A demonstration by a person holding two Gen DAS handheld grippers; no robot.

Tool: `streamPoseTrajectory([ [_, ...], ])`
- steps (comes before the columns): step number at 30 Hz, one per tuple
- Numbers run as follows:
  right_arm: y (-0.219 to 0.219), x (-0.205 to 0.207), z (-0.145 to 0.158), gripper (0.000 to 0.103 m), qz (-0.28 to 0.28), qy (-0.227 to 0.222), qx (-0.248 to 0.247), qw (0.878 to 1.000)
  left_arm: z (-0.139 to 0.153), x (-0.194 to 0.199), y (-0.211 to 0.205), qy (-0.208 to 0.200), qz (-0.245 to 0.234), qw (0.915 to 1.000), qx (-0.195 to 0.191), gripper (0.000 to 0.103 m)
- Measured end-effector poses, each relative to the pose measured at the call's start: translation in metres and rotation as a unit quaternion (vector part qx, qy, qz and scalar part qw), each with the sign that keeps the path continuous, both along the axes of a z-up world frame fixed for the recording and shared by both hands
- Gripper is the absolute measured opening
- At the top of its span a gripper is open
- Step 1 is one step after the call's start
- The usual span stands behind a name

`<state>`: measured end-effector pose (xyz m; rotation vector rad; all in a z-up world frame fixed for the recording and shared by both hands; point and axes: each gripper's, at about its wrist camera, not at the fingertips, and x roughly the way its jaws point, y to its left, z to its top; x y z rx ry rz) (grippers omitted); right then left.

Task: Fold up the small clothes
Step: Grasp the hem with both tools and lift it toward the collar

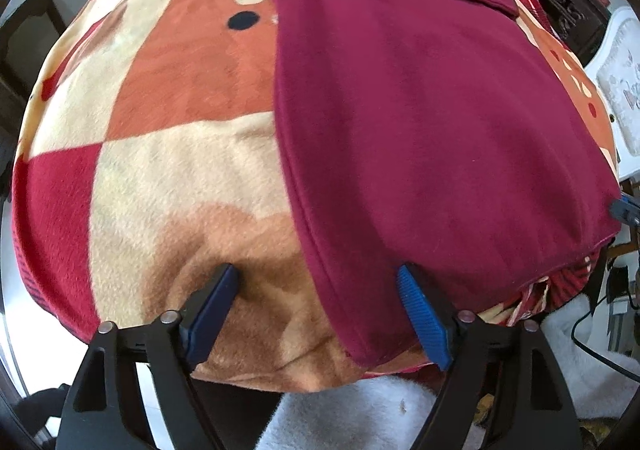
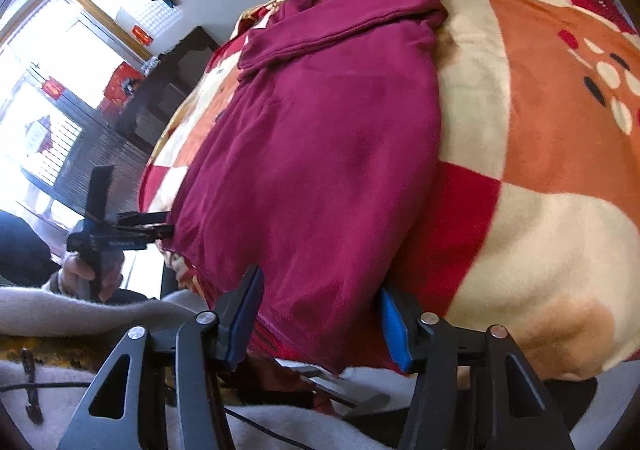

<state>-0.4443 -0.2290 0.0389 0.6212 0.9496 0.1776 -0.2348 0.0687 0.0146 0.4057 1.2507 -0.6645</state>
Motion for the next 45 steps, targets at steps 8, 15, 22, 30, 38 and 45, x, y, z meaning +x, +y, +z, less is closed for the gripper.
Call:
streamPoseTrajectory([
  [8, -0.008, 0.004, 0.010, 0.016, 0.006, -0.050, 0.055, 0.997, 0.018, 0.009, -0.009, 0.049, -0.050, 0.9966, -0.043, 0.008],
  [15, -0.037, 0.035, 0.053, 0.016, -0.015, -0.130, 0.064, 0.989, 0.077, 0.061, -0.020, 0.045, -0.022, 0.9881, -0.146, 0.008],
  [22, -0.086, 0.113, 0.086, 0.015, -0.057, -0.178, 0.038, 0.982, 0.126, 0.150, -0.065, -0.022, 0.012, 0.9802, -0.196, 0.008],
  [30, -0.160, 0.233, 0.076, 0.013, -0.124, -0.135, 0.047, 0.982, 0.115, 0.279, -0.141, -0.029, 0.078, 0.9743, -0.209, 0.008],
  [38, -0.219, 0.291, 0.036, 0.035, -0.178, -0.079, 0.098, 0.976, 0.097, 0.332, -0.154, 0.015, 0.111, 0.9661, -0.232, 0.011],
  [45, -0.246, 0.253, 0.059, 0.068, -0.229, -0.143, 0.115, 0.956, 0.102, 0.342, -0.150, 0.035, 0.115, 0.9641, -0.237, 0.046],
])
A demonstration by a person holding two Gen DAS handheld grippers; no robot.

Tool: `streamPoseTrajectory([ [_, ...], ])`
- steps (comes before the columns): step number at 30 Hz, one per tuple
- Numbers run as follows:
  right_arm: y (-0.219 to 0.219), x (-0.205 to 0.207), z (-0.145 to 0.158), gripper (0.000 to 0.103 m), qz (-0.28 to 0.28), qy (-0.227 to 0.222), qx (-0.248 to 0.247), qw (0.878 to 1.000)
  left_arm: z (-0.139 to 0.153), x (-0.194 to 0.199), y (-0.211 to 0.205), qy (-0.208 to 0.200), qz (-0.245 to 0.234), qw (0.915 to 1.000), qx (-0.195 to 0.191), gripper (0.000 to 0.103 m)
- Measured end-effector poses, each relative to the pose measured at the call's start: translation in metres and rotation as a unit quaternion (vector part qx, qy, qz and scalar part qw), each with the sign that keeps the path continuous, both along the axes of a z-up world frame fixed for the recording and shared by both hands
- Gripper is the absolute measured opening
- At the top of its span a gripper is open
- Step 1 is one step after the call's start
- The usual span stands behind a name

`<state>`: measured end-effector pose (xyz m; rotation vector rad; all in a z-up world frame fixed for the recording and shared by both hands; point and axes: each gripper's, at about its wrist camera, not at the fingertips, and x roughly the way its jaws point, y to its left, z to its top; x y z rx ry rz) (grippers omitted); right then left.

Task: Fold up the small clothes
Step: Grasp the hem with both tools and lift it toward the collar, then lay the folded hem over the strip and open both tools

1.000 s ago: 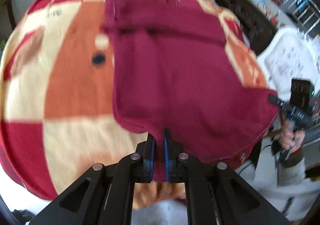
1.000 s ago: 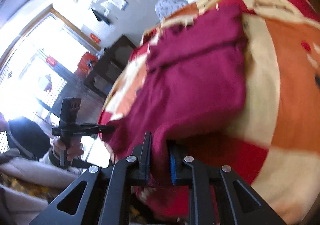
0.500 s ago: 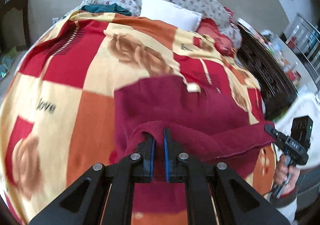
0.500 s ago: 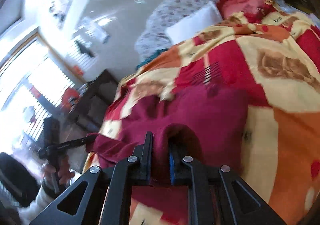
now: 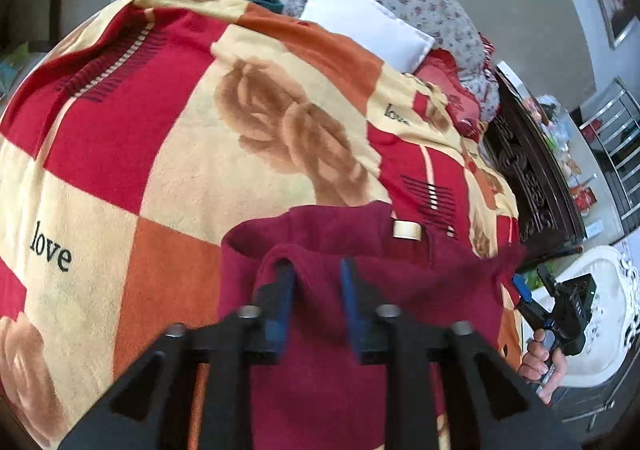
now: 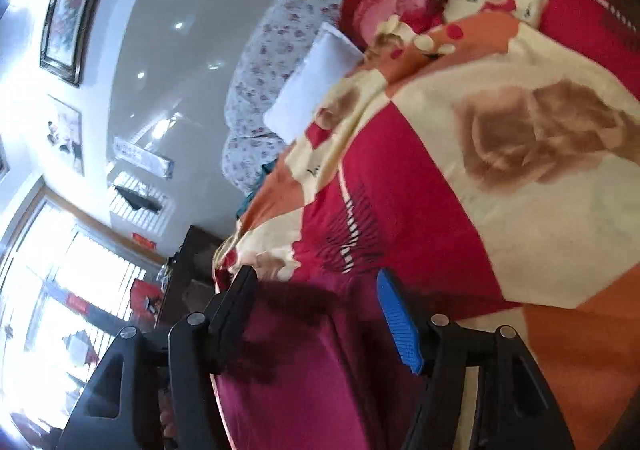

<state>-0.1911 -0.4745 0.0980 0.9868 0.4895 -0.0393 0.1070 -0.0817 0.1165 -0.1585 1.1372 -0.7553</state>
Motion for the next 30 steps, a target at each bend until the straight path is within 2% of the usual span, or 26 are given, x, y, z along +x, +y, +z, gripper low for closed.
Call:
streamPoseTrajectory([
  [1, 0.008, 0.000, 0.007, 0.068, 0.011, 0.006, -0.031, 0.999, 0.008, -0.003, 0.003, -0.023, 0.012, 0.9997, 0.002, 0.057],
  [2, 0.022, 0.002, 0.015, 0.067, 0.026, 0.016, -0.073, 0.997, 0.016, -0.006, 0.006, -0.048, 0.024, 0.9985, 0.002, 0.074],
  [3, 0.035, 0.004, 0.021, 0.066, 0.039, 0.022, -0.107, 0.993, 0.024, -0.008, 0.009, -0.072, 0.032, 0.9969, -0.002, 0.085],
  [4, 0.044, 0.006, 0.024, 0.064, 0.048, 0.024, -0.128, 0.990, 0.030, -0.011, 0.010, -0.086, 0.034, 0.9957, -0.005, 0.085],
  [6, 0.065, 0.018, 0.028, 0.053, 0.076, 0.029, -0.159, 0.984, 0.034, -0.016, 0.005, -0.087, 0.019, 0.9960, 0.003, 0.085],
  [9, 0.087, 0.045, 0.018, 0.038, 0.101, 0.062, -0.198, 0.973, 0.024, -0.025, -0.006, -0.090, 0.002, 0.9955, 0.028, 0.085],
  [10, 0.089, 0.052, 0.012, 0.036, 0.100, 0.076, -0.211, 0.969, 0.018, -0.026, -0.011, -0.090, -0.002, 0.9951, 0.040, 0.085],
  [12, 0.085, 0.070, -0.003, 0.033, 0.077, 0.120, -0.229, 0.963, -0.003, -0.023, -0.023, -0.088, 0.000, 0.9934, 0.074, 0.085],
  [15, 0.064, 0.085, -0.024, 0.031, 0.026, 0.147, -0.217, 0.965, -0.043, -0.004, -0.040, -0.076, 0.022, 0.9886, 0.128, 0.085],
  [17, 0.054, 0.099, -0.034, 0.031, 0.014, 0.155, -0.211, 0.965, -0.059, 0.010, -0.045, -0.067, 0.037, 0.9879, 0.135, 0.085],
  [20, 0.048, 0.113, -0.043, 0.031, 0.017, 0.178, -0.213, 0.961, -0.064, 0.022, -0.048, -0.069, 0.042, 0.9890, 0.124, 0.085],
  [23, 0.055, 0.102, -0.028, 0.033, 0.017, 0.167, -0.228, 0.959, -0.053, 0.013, -0.040, -0.085, 0.040, 0.9889, 0.115, 0.086],
  [25, 0.064, 0.081, -0.015, 0.035, 0.028, 0.147, -0.218, 0.964, -0.041, -0.002, -0.029, -0.108, 0.033, 0.9863, 0.120, 0.086],
  [26, 0.069, 0.070, -0.010, 0.039, 0.042, 0.134, -0.208, 0.968, -0.035, -0.013, -0.020, -0.116, 0.025, 0.9862, 0.115, 0.086],
  [27, 0.076, 0.055, -0.004, 0.047, 0.053, 0.128, -0.206, 0.969, -0.030, -0.021, -0.015, -0.119, 0.018, 0.9867, 0.109, 0.086],
  [28, 0.084, 0.040, -0.001, 0.052, 0.057, 0.132, -0.217, 0.965, -0.026, -0.033, -0.005, -0.120, 0.009, 0.9877, 0.101, 0.086],
  [29, 0.092, 0.024, 0.001, 0.063, 0.060, 0.145, -0.235, 0.959, -0.024, -0.046, 0.005, -0.118, 0.002, 0.9885, 0.094, 0.086],
  [30, 0.101, 0.010, 0.001, 0.067, 0.064, 0.155, -0.255, 0.952, -0.024, -0.058, 0.015, -0.117, -0.003, 0.9891, 0.089, 0.086],
])
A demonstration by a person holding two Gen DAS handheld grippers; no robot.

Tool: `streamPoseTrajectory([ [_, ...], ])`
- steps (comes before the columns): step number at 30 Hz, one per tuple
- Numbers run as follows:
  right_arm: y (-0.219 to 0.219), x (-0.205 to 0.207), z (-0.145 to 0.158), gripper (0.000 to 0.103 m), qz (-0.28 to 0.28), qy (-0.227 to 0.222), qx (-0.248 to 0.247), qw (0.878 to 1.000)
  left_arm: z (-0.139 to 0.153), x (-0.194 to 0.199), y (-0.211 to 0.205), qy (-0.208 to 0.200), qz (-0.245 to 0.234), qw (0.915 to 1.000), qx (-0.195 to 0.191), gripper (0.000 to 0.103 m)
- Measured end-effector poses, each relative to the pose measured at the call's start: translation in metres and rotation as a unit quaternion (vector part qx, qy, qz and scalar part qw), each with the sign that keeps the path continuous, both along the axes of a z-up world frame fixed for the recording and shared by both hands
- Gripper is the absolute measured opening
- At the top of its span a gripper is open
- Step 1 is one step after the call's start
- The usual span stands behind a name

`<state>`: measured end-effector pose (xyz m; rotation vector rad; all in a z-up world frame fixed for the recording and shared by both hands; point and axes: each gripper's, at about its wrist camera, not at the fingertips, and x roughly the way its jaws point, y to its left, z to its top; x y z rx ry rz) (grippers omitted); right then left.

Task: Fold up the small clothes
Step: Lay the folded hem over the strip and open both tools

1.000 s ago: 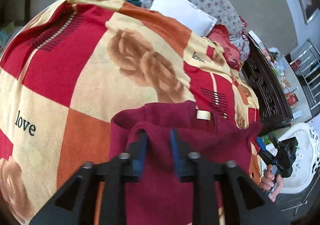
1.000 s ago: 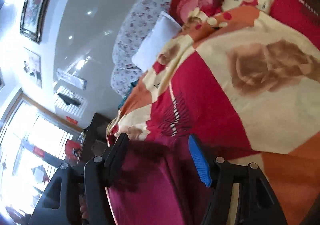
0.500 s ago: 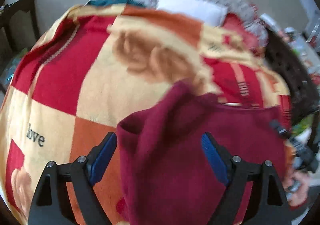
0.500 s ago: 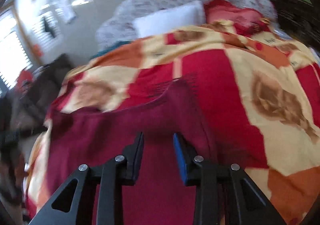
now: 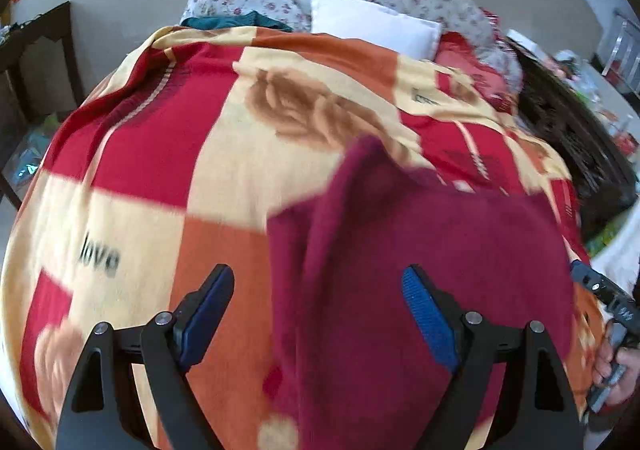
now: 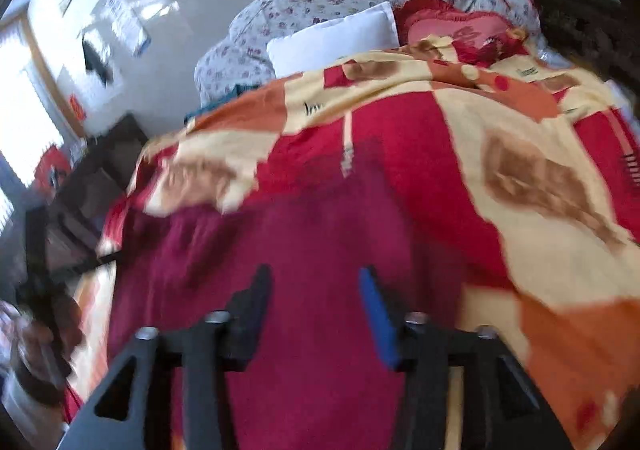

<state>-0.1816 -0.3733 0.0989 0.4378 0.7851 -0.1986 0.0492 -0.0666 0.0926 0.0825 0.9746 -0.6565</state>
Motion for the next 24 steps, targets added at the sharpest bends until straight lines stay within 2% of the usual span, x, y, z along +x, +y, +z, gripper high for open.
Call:
streamPoseTrajectory([
  [4, 0.022, -0.041, -0.013, 0.070, 0.005, 0.035, -0.025, 0.999, -0.011, -0.039, 0.031, 0.009, -0.006, 0.9999, 0.000, 0.086],
  [6, 0.026, -0.058, -0.023, 0.073, -0.011, 0.040, -0.014, 0.999, -0.024, -0.056, 0.046, 0.020, -0.002, 0.9998, 0.003, 0.086],
  [9, 0.030, -0.069, -0.038, 0.073, -0.009, 0.029, 0.029, 0.999, -0.043, -0.074, 0.063, 0.041, 0.000, 0.9992, 0.000, 0.086],
  [11, 0.037, -0.065, -0.048, 0.073, -0.006, 0.032, 0.027, 0.999, -0.056, -0.080, 0.068, 0.052, -0.003, 0.9987, -0.002, 0.086],
  [13, 0.045, -0.058, -0.059, 0.049, 0.004, 0.036, 0.025, 0.999, -0.066, -0.083, 0.065, 0.060, -0.010, 0.9982, 0.006, 0.086],
  [14, 0.048, -0.056, -0.061, 0.031, 0.008, 0.040, 0.010, 0.999, -0.069, -0.084, 0.063, 0.054, -0.015, 0.9983, 0.014, 0.086],
  [15, 0.051, -0.055, -0.057, 0.022, 0.011, 0.039, -0.009, 0.999, -0.069, -0.085, 0.060, 0.042, -0.022, 0.9986, 0.024, 0.086],
  [17, 0.049, -0.057, -0.045, 0.015, 0.019, 0.031, -0.006, 0.999, -0.066, -0.086, 0.056, 0.026, -0.034, 0.9983, 0.040, 0.086],
  [20, 0.046, -0.067, -0.025, 0.013, 0.022, 0.017, -0.026, 0.999, -0.059, -0.088, 0.056, 0.011, -0.043, 0.9980, 0.045, 0.086],
  [22, 0.047, -0.065, -0.030, 0.013, 0.024, 0.036, -0.036, 0.998, -0.061, -0.089, 0.057, 0.008, -0.044, 0.9979, 0.048, 0.086],
  [24, 0.053, -0.056, -0.052, 0.013, 0.028, 0.078, -0.045, 0.996, -0.063, -0.086, 0.059, 0.025, -0.035, 0.9981, 0.043, 0.086],
])
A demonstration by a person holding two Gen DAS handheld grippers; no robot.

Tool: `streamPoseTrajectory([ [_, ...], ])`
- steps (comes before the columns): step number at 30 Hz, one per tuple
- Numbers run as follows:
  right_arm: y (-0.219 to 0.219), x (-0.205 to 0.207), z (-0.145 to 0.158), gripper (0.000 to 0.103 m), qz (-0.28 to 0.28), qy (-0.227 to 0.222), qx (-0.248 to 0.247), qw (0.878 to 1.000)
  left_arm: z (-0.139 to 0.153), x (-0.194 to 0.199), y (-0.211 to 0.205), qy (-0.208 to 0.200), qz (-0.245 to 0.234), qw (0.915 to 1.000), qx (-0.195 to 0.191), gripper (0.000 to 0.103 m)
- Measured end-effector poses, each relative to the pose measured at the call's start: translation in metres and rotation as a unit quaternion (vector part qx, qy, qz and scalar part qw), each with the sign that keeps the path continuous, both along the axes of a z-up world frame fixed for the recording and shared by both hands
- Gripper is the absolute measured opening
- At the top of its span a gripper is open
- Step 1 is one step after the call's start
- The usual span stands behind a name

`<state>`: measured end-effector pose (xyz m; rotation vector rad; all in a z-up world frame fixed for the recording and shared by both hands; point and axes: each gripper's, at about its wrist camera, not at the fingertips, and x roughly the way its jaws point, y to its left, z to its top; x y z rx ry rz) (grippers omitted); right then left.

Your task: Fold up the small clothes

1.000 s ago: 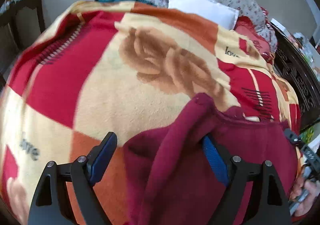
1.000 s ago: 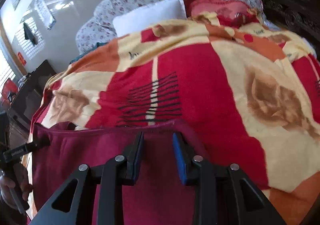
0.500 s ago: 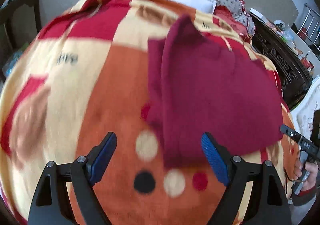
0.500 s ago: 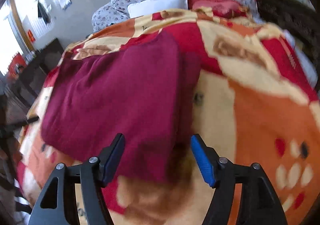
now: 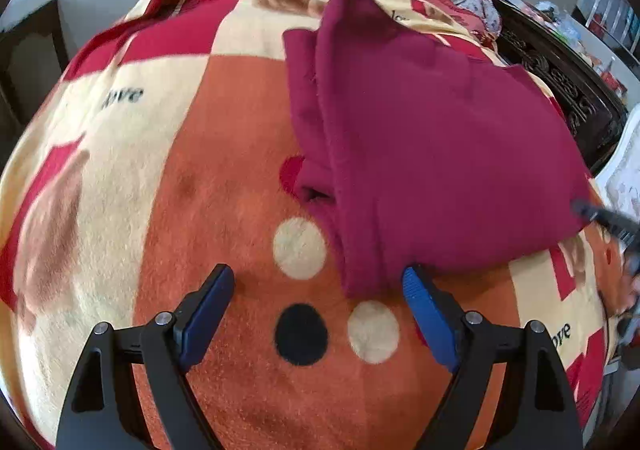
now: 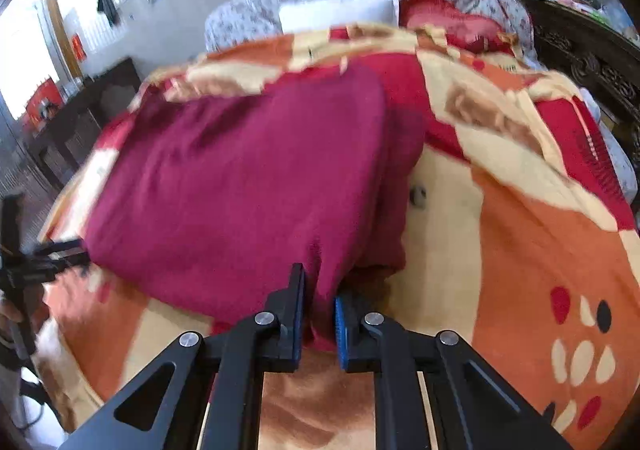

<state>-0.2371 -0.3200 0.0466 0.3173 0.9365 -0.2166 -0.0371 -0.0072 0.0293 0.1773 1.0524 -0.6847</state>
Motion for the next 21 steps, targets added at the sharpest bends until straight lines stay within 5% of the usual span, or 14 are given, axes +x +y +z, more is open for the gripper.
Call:
streamPoseTrajectory([
  [4, 0.008, -0.001, 0.011, 0.024, -0.008, 0.002, -0.027, 1.000, 0.008, -0.001, 0.007, 0.010, 0.020, 0.9997, 0.010, 0.086],
  [5, 0.008, -0.004, 0.019, 0.034, -0.018, 0.001, -0.029, 0.999, 0.014, -0.003, 0.009, 0.001, 0.020, 0.9997, 0.012, 0.086],
  [8, 0.015, -0.011, 0.048, 0.041, -0.020, -0.030, -0.028, 0.999, 0.034, -0.007, 0.010, -0.030, 0.021, 0.9993, 0.006, 0.086],
  [14, 0.062, 0.050, 0.077, 0.041, 0.058, -0.080, 0.000, 0.995, 0.041, 0.005, -0.007, -0.023, 0.046, 0.9976, -0.048, 0.086],
  [18, 0.103, 0.126, 0.086, 0.026, 0.111, -0.095, -0.013, 0.989, 0.026, 0.014, -0.024, -0.027, 0.061, 0.9962, -0.056, 0.086],
  [21, 0.128, 0.180, 0.090, 0.026, 0.138, -0.101, -0.012, 0.985, 0.015, 0.024, -0.029, -0.011, 0.062, 0.9957, -0.068, 0.086],
])
